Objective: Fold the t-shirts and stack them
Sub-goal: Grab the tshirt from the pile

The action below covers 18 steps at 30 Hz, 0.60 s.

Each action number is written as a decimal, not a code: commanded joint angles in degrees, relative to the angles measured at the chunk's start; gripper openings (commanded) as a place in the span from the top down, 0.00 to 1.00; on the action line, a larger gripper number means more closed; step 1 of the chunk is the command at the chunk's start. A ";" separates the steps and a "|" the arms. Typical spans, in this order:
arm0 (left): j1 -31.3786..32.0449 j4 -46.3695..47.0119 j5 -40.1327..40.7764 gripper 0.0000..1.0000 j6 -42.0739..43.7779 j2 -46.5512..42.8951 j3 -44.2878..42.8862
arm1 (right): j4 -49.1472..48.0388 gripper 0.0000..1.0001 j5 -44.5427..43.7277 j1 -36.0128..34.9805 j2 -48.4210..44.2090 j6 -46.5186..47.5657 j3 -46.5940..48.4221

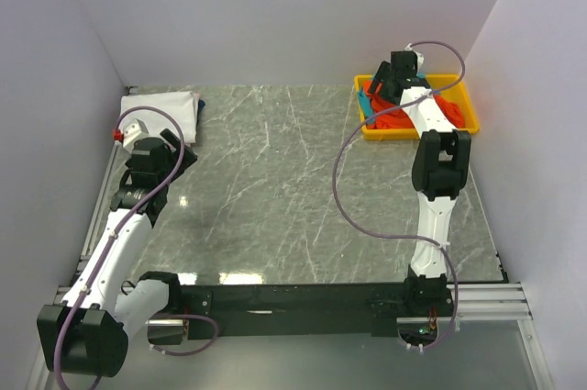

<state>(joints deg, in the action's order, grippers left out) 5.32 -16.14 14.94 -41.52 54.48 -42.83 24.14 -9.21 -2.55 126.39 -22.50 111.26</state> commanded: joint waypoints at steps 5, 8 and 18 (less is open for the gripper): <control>0.04 -2.84 1.32 0.14 -0.93 -1.04 -2.87 | 1.44 0.14 1.92 0.44 6.15 -1.05 6.60; 0.04 -3.90 1.67 0.14 -1.55 -1.92 -2.52 | 3.01 0.16 3.41 0.70 8.17 -1.58 9.84; 0.04 -4.78 2.46 0.14 -2.08 -4.03 -1.29 | 4.33 0.59 1.65 0.79 7.30 -2.72 10.47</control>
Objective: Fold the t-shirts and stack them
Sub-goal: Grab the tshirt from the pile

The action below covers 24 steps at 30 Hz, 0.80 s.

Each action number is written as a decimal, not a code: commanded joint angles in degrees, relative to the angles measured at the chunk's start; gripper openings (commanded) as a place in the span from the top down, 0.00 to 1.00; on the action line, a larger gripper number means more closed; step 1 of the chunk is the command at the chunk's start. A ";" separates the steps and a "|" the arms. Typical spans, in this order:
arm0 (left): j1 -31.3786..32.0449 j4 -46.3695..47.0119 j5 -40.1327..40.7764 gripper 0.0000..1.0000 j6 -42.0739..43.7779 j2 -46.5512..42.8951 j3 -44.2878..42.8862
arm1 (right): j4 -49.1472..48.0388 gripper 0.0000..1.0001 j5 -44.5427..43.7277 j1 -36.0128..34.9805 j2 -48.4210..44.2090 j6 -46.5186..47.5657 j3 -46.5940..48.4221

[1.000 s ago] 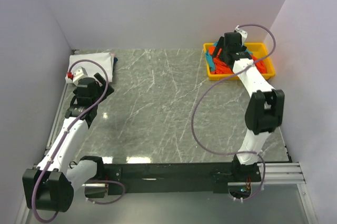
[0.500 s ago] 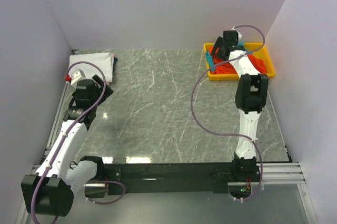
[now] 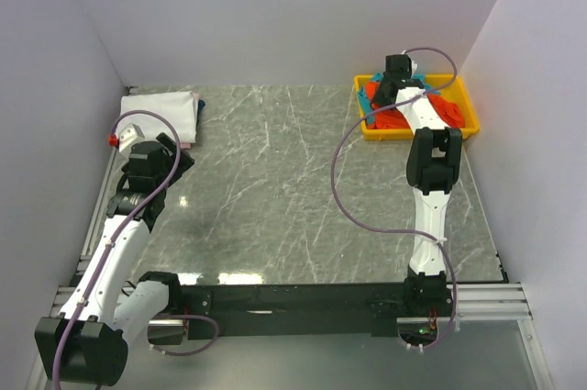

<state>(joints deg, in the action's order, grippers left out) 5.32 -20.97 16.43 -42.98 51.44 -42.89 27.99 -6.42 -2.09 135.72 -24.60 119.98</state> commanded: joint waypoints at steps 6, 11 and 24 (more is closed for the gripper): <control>0.04 0.67 -0.34 0.14 0.00 -0.11 -1.40 | -1.09 0.99 -1.15 0.51 -6.60 0.34 -0.01; 0.04 1.02 -1.04 0.15 0.71 0.15 -1.49 | -1.44 1.00 -0.71 0.51 -11.52 1.22 -0.36; 0.04 1.11 -3.85 0.15 2.11 0.41 0.00 | -10.39 1.00 4.75 -2.65 -37.87 2.80 -11.08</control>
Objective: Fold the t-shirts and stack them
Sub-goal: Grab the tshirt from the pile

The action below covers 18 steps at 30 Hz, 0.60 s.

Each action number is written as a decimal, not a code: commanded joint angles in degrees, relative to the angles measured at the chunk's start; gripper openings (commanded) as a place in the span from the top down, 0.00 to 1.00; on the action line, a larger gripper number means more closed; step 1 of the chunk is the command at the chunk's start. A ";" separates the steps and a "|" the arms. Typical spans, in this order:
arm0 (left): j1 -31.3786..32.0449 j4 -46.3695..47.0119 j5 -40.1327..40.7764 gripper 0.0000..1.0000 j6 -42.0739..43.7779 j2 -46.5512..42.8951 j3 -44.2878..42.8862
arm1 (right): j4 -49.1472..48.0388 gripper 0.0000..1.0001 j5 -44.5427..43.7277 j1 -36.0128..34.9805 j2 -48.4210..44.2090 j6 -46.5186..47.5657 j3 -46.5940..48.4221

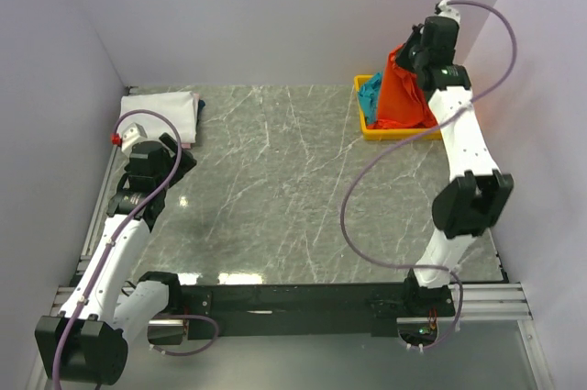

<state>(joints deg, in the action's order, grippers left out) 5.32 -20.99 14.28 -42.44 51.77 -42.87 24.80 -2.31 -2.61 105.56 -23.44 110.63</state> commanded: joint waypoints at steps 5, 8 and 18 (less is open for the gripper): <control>0.04 2.62 -4.17 0.14 2.79 -0.96 1.38 | -7.31 1.00 -0.59 -9.06 -13.27 7.69 1.24; 0.04 3.94 -5.93 0.14 3.41 -1.84 2.00 | -5.11 1.00 -0.77 -15.74 -13.97 11.47 6.17; 0.04 3.86 -7.52 0.14 4.20 -2.64 2.18 | -6.16 1.00 2.13 -34.12 -15.64 11.93 17.85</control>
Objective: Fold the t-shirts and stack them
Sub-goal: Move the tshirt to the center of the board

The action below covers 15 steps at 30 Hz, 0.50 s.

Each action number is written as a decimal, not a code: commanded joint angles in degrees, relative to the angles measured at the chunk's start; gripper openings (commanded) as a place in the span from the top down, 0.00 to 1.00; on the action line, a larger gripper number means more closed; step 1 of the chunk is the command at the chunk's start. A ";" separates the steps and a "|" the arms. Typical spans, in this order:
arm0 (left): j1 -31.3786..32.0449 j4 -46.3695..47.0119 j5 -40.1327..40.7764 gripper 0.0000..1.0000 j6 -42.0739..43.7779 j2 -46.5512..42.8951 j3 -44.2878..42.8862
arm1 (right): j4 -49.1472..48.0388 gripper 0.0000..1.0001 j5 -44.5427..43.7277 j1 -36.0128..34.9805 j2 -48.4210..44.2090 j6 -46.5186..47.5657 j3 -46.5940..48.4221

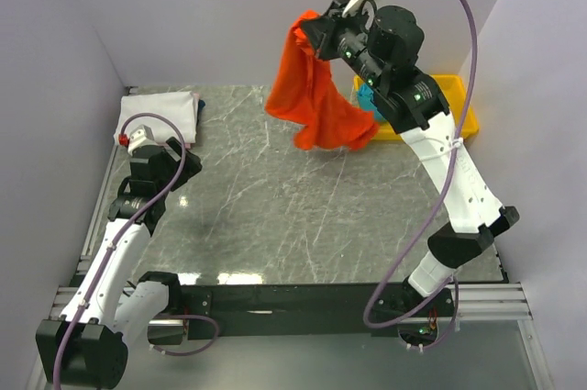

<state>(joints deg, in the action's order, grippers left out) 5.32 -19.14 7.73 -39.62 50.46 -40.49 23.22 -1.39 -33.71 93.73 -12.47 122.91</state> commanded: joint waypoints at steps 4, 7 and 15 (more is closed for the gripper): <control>0.04 0.60 -0.34 0.15 1.38 -1.59 -0.73 | -6.52 0.99 2.62 -5.83 -5.75 -3.07 5.06; 0.04 -0.55 0.45 0.15 0.86 -1.85 -0.73 | -6.79 0.99 -0.44 -5.84 -9.69 -5.01 -0.63; 0.04 -1.60 -0.08 0.16 0.77 -2.56 1.29 | 3.04 0.29 -14.88 -1.81 -22.01 -17.74 -41.88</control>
<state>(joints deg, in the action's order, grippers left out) 5.32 -20.75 7.77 -39.64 49.08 -40.34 19.73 -8.62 -38.54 72.97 -22.22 94.87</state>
